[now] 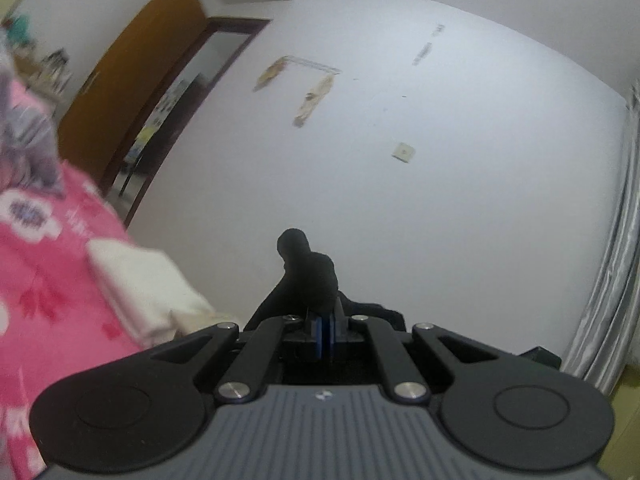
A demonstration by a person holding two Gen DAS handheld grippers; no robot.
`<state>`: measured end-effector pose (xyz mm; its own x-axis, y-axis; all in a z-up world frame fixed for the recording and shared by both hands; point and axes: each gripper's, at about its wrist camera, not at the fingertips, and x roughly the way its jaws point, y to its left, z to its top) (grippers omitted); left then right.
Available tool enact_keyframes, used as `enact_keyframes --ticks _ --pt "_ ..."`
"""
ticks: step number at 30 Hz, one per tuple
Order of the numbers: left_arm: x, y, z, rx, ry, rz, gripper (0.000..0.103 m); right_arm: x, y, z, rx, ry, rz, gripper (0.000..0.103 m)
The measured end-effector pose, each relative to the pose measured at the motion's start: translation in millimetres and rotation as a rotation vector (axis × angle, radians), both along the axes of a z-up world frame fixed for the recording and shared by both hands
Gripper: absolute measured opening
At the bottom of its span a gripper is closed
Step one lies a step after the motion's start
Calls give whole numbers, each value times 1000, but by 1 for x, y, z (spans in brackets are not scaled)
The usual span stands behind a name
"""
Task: Fold clothes
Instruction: 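Carry the held black shirt toward the folded clothes stack with both grippers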
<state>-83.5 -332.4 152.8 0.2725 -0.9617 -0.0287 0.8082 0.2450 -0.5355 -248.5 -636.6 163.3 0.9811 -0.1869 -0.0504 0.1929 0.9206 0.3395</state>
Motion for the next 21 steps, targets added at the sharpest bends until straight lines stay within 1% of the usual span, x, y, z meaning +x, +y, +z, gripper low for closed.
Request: enact_keyframes --ticks 3,5,7,10,13,16,18,19,21 --pt "0 17 -13 21 34 19 4 0 16 -4 16 3 8 8" --pt "5 25 -23 36 54 36 4 7 23 -8 18 20 15 8" --pt "13 32 -33 54 72 65 4 21 28 -15 16 51 19 8" --pt "37 28 -47 113 100 131 4 56 28 -33 14 124 27 8" --pt "71 14 -65 240 124 224 4 99 29 -63 39 201 52 8" --pt "104 0 -84 369 146 317 4 154 29 -97 70 288 92 8" --pt "115 -8 -95 450 123 370 4 192 28 -122 93 357 116 8" --pt "116 -13 -99 485 93 388 4 205 29 -134 100 393 119 8" --pt "115 -23 -105 529 38 403 4 231 30 -157 114 463 126 8"
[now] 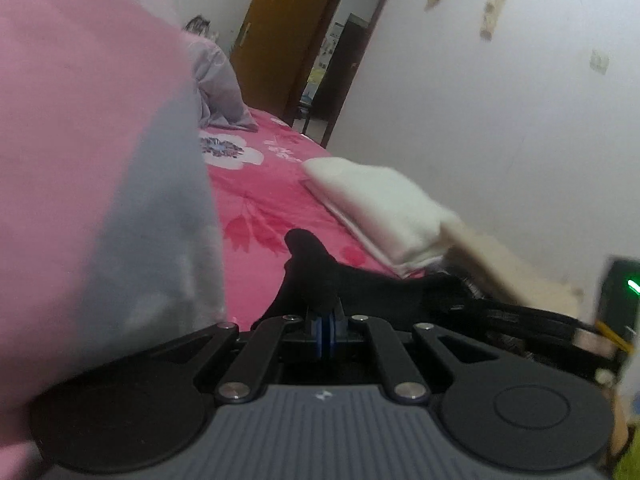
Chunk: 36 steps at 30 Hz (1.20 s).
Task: Fold clothes
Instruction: 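Carry the held black shirt toward the folded clothes stack with both grippers, then open the right gripper and release the shirt corner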
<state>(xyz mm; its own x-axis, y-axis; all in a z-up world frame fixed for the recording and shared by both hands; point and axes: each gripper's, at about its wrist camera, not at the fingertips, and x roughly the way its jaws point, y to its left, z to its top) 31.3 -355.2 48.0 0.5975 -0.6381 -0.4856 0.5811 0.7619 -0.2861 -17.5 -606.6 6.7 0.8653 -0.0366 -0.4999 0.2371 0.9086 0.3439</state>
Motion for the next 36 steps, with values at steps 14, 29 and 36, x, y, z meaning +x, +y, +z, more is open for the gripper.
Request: enact_keyframes --ticks 14,29,36 --pt "-1 -25 -11 132 -53 16 4 -34 -6 -1 -64 6 -71 29" --pt "-7 -26 -22 233 -136 31 4 -107 54 37 -12 -125 15 30" --pt "-22 -36 -31 188 -100 39 4 -108 70 33 -35 -71 7 30"
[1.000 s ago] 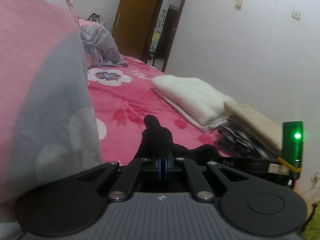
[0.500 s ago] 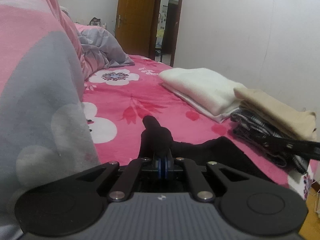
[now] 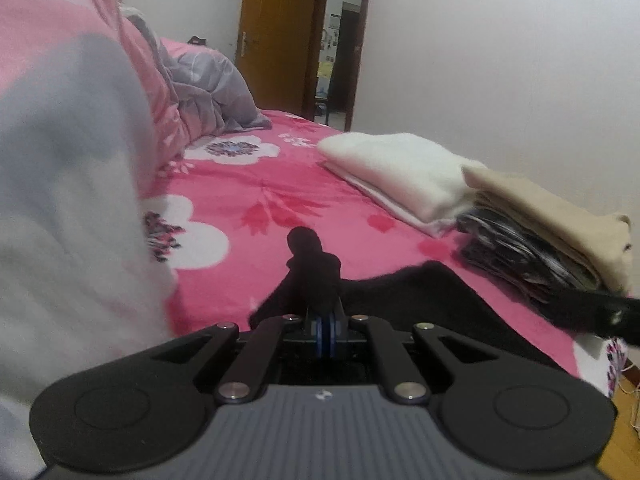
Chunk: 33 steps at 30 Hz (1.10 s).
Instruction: Fold clothes
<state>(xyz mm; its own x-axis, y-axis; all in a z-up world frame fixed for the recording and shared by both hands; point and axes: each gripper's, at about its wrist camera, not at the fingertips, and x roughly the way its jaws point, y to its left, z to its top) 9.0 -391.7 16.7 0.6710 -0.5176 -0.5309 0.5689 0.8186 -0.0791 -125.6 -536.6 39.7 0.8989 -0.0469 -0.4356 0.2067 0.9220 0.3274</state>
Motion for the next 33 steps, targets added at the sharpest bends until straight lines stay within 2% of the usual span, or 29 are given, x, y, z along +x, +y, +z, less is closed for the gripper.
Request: enact_keyframes --ticks 9,18,23,25,28,30,33 --pt "5 -18 -28 103 -49 14 4 -3 -8 -10 3 33 -1 30" --pt "13 -9 -31 116 -54 10 4 3 -22 -37 -7 134 -16 30" --pt "20 -4 -34 117 -36 11 4 36 -54 -43 14 150 -9 36" --pt "20 -4 -35 119 -36 10 4 59 -77 -45 61 154 16 53" --pt "22 -3 -36 122 -30 9 4 99 -106 -56 110 207 42 59" --pt "23 -2 -36 121 -24 8 4 124 -121 -67 126 259 48 60" --pt "24 -1 -37 124 -20 5 4 146 -116 -76 106 298 102 63"
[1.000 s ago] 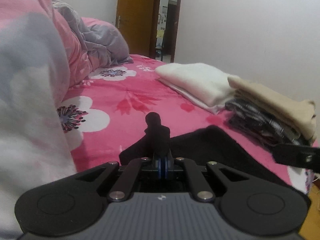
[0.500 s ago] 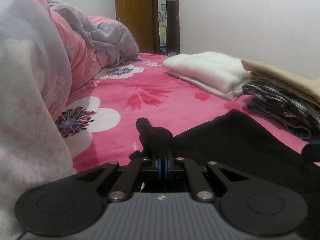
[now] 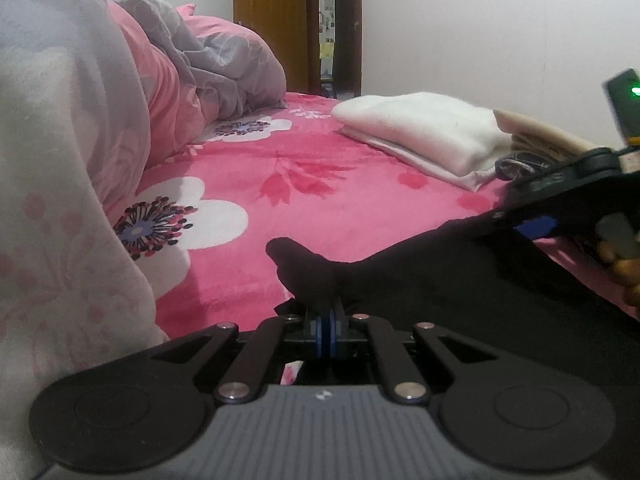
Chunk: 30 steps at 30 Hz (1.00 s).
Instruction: Fold clothes
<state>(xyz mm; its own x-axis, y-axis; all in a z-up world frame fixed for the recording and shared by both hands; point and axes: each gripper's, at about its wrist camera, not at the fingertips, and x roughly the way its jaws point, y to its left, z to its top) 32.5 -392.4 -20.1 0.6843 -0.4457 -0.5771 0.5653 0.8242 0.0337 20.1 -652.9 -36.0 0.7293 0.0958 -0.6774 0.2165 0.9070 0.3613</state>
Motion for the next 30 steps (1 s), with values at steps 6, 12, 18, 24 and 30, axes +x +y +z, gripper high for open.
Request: enact_keyframes --ticks 6,12,18,24,30 --pt "-1 3 -4 24 -16 -10 4 15 36 -5 -131 8 143 45" --pt "0 6 -2 16 -38 2 4 14 61 8 -271 -57 189 9" --pt "11 -3 -7 54 -47 34 4 32 64 -3 -302 -70 158 10" --pt "11 -6 -8 72 -39 38 4 23 47 2 -253 -73 61 27" --pt "13 -5 -2 79 -6 40 5 -77 43 38 -188 -142 -5 35"
